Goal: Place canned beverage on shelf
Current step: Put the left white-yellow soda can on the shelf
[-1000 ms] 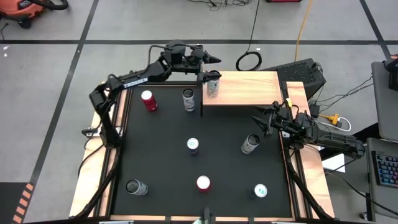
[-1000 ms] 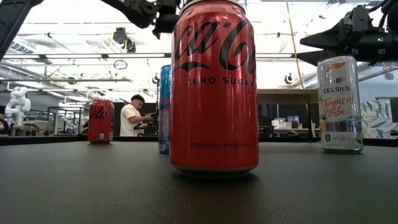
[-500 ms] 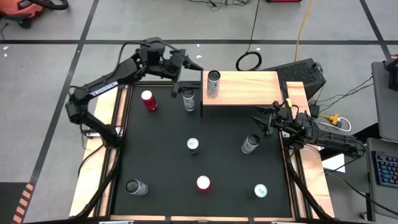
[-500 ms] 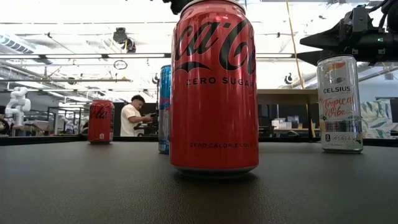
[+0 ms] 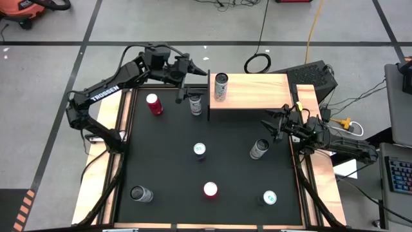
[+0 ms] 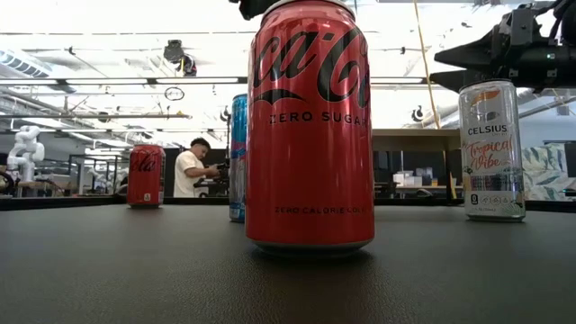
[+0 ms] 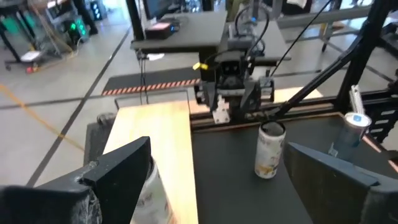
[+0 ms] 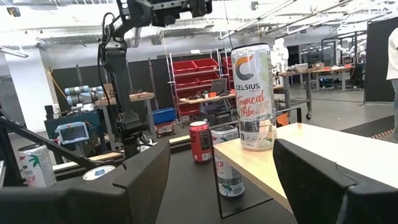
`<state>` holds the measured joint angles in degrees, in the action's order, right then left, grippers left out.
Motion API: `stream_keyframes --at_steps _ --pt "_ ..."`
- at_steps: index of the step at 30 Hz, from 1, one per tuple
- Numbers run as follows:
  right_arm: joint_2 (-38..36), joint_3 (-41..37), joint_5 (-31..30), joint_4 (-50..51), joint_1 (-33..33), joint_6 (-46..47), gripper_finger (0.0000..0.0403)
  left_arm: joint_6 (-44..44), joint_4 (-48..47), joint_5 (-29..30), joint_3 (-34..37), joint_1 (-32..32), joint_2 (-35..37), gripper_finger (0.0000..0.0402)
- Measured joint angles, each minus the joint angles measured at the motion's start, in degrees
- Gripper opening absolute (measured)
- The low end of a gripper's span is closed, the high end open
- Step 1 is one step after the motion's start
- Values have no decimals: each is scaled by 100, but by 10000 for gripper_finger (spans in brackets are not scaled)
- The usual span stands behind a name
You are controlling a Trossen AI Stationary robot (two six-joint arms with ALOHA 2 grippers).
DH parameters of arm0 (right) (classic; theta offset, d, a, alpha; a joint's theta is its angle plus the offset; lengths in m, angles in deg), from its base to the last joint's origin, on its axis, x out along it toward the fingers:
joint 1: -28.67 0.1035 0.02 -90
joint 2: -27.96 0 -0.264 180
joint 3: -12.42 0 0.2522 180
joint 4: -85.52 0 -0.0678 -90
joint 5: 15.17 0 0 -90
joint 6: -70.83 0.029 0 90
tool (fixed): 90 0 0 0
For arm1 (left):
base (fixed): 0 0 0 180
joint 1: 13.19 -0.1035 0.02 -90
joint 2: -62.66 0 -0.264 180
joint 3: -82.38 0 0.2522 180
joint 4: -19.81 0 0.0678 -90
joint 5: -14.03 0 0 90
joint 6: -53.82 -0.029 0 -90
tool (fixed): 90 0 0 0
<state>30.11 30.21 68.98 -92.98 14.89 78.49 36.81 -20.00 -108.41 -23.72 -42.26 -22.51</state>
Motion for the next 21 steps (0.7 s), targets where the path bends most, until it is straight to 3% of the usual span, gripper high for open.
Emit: stream_keyframes --at_steps 5,10,17,21 --pt "0 0 3 -36 0 -26 270 2 -89 16 0 12 4 371" --pt "0 0 5 -80 0 -624 270 -215 -69 16 0 12 4 371" --pt "2 10 11 -1289 0 -1411 270 -295 -45 19 2 23 4 371" --pt "137 399 11 -1328 0 -1527 270 -262 -43 18 2 23 4 371"
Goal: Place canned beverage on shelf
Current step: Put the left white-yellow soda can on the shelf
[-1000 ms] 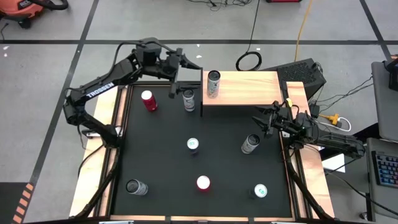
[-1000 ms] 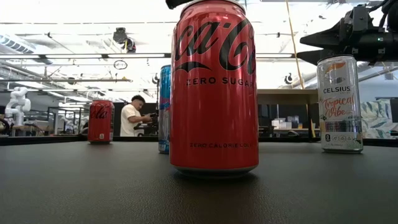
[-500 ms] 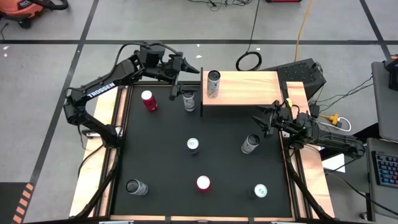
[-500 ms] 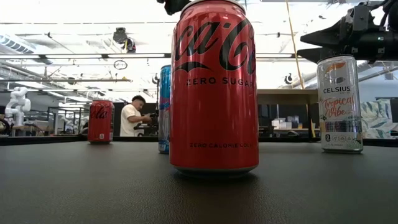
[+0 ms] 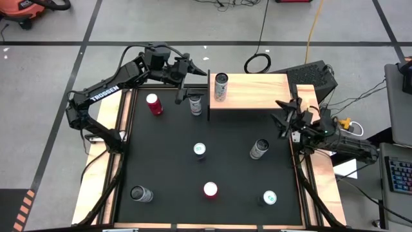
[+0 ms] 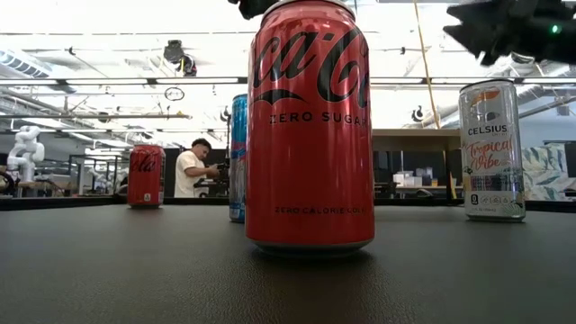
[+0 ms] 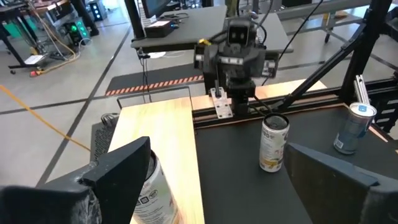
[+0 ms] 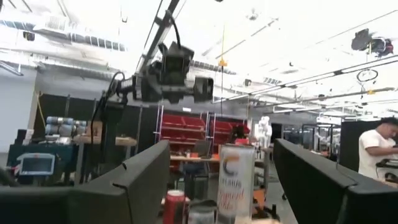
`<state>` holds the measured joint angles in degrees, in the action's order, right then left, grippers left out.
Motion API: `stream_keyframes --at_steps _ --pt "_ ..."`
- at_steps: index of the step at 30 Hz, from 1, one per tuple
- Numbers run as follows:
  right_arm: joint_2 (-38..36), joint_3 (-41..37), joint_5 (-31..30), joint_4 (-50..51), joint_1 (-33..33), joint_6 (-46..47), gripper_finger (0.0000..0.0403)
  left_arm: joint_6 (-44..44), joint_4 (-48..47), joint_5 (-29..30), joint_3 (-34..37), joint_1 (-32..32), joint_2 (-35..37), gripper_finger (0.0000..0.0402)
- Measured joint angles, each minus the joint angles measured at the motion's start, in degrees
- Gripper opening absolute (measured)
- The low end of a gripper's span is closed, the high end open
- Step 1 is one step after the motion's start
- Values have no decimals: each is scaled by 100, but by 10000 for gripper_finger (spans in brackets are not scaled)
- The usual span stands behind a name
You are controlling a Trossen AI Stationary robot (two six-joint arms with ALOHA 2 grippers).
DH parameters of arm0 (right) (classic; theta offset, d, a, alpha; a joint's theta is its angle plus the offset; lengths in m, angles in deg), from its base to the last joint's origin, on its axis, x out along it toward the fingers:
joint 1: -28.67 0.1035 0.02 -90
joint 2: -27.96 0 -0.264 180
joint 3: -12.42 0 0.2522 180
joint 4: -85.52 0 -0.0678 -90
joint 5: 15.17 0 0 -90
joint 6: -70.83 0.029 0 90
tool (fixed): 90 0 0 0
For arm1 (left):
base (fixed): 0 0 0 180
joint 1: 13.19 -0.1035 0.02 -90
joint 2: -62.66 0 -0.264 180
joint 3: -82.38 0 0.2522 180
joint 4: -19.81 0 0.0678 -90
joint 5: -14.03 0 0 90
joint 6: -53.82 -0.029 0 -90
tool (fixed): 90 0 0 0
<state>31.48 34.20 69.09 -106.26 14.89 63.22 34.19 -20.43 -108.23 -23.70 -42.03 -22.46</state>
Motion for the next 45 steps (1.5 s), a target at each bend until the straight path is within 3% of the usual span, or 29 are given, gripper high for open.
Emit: stream_keyframes --at_steps 6,21,25,29,39,45 --pt "984 992 -4 681 0 -20 270 415 0 -1 0 0 0 371" --pt "3625 2754 -26 794 -7 -783 270 390 -2 -1 2 0 0 371" --pt "4114 3028 -507 654 -77 -592 270 389 -6 62 2 -7 0 371" --pt "4489 3242 -905 657 -229 -357 270 387 -68 250 2 -11 0 371" --pt "4879 3376 -923 583 -365 -280 270 -26 -735 856 7 -9 0 371" --pt "4875 3380 -920 187 -365 -532 277 -26 -752 897 7 -4 0 371"
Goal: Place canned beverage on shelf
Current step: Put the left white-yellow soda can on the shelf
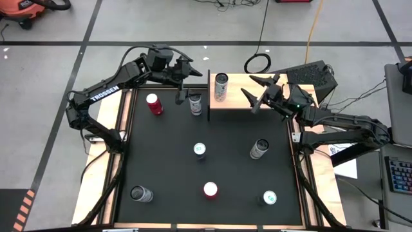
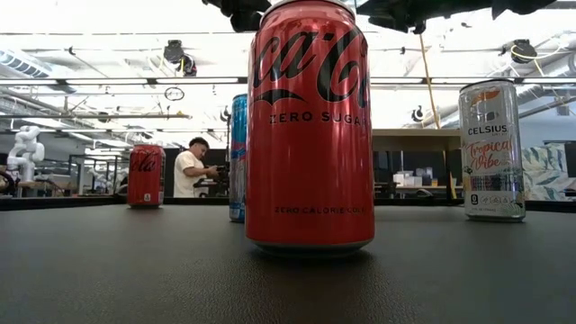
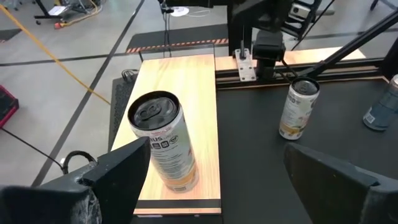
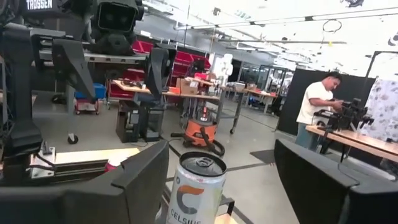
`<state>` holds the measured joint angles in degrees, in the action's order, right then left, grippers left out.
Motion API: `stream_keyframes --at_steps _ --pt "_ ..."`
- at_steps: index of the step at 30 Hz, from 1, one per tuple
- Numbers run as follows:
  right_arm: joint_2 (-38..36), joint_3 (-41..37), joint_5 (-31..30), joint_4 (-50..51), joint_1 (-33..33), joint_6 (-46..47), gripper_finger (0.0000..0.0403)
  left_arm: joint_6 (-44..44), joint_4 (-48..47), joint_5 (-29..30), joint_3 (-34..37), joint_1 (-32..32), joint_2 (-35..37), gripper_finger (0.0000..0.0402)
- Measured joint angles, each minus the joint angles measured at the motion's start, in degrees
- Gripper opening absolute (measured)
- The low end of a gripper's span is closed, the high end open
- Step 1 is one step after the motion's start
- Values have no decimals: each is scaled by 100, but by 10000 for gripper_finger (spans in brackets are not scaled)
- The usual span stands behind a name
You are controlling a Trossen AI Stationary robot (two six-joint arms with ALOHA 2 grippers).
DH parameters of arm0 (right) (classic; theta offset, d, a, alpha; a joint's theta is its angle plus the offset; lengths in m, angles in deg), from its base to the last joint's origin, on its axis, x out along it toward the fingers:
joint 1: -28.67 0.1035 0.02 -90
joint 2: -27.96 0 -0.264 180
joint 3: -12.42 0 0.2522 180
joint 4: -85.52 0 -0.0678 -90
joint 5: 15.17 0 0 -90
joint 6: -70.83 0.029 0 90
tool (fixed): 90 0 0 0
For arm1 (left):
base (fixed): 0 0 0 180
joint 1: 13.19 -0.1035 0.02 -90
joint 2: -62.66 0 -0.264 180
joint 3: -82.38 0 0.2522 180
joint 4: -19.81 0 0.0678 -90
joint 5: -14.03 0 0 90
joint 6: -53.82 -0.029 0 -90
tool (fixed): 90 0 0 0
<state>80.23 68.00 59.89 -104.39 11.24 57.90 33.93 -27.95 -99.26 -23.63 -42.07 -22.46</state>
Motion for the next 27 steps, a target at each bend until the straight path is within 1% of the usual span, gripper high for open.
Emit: stream_keyframes --at_steps 4,9,12,15,19,27 --pt "12 0 2 -8 0 0 309 4 0 0 0 0 0 371" --pt "121 0 14 -5 0 -15 369 6 2 0 0 0 0 371" --pt "120 0 13 -10 0 31 394 8 0 0 0 0 0 371" --pt "113 0 15 -54 50 327 394 11 2 2 0 0 0 371" --pt "285 0 12 -318 56 114 386 13 2 0 0 0 0 371" --pt "1061 0 17 -874 -208 64 385 11 2 0 0 0 0 371"
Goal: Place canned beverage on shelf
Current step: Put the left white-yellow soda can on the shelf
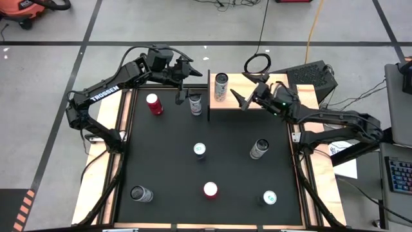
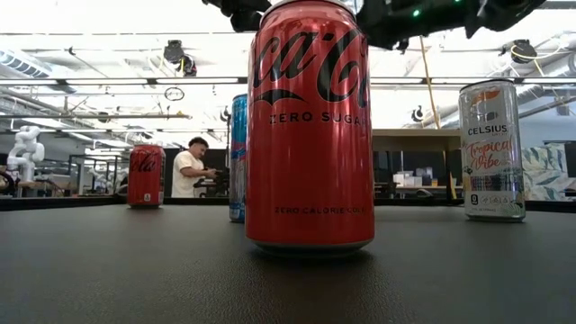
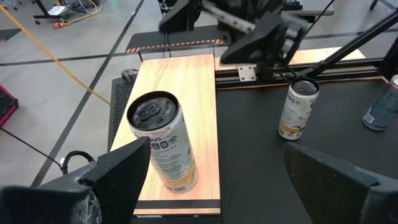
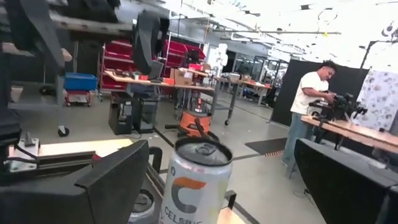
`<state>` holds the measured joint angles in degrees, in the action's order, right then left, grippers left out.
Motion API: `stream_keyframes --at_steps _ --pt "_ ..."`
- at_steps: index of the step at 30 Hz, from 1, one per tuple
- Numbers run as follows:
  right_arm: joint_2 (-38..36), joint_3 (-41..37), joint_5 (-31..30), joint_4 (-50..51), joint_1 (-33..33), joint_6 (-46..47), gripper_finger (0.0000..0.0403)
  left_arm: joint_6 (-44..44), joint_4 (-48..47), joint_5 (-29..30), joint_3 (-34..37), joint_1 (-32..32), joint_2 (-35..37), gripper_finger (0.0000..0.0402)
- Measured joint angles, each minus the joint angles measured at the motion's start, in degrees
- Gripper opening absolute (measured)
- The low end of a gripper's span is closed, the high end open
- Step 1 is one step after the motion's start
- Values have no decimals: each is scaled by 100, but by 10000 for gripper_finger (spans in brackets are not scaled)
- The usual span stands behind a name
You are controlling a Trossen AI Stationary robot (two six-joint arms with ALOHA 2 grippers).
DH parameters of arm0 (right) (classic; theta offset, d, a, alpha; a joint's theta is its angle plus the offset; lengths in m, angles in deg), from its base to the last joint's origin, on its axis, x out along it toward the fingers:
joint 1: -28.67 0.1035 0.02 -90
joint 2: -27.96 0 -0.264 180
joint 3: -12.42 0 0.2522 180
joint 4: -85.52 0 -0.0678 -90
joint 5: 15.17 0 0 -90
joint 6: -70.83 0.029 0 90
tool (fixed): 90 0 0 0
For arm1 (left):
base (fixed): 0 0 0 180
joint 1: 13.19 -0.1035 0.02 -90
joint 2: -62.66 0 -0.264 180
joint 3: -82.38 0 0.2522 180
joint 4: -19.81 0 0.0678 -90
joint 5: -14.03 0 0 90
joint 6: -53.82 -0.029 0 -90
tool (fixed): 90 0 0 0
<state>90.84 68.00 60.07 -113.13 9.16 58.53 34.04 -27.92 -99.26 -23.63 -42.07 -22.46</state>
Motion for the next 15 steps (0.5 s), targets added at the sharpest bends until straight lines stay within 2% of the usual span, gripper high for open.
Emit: stream_keyframes --at_steps 15 --pt "1043 -4 2 -987 -301 558 384 -7 1 0 0 0 0 371"
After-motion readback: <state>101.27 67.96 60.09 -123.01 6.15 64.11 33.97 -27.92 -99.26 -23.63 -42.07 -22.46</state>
